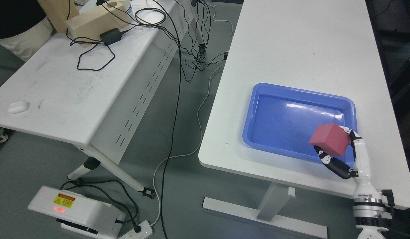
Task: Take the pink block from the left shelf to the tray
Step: 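Lower the pink cube into the blue tray and open the right hand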
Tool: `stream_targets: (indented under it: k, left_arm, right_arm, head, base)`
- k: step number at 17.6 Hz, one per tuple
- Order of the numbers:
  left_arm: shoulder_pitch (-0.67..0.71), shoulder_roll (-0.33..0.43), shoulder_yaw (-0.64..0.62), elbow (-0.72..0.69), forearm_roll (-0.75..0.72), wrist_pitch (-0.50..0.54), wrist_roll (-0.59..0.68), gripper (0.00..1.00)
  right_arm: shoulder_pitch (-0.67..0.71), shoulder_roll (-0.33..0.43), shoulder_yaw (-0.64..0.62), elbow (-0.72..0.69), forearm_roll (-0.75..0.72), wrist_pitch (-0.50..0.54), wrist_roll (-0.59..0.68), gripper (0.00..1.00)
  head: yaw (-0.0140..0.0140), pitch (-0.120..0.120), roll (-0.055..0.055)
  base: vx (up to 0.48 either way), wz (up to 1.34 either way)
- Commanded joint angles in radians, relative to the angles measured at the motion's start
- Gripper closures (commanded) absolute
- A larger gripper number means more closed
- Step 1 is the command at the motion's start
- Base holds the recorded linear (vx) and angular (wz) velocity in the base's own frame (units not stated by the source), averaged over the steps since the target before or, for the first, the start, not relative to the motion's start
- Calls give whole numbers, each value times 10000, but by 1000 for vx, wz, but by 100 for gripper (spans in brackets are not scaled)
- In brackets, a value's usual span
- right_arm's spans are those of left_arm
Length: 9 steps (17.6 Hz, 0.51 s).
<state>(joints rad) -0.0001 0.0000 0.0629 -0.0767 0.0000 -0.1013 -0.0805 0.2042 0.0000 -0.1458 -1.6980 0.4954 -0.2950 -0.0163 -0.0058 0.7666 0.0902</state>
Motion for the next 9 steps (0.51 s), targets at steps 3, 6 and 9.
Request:
stream_targets:
  k: [3, 6, 9]
  left_arm:
    - [93, 175, 0, 0, -15, 0, 7, 0]
    - [93, 175, 0, 0, -15, 0, 7, 0]
    - [93, 175, 0, 0, -15, 0, 7, 0]
  right_arm:
    - [-94, -175, 139, -1, -212, 4, -6, 70]
    - [-79, -175, 109, -1, -1392, 4, 9, 48]
    - [-33, -175, 108, 14, -1579, 20, 70, 34]
  head:
    - [0, 0, 0]
    - [0, 0, 0]
    - [0, 0, 0]
  base:
    - [172, -11]
    - [129, 1]
    - [82, 1]
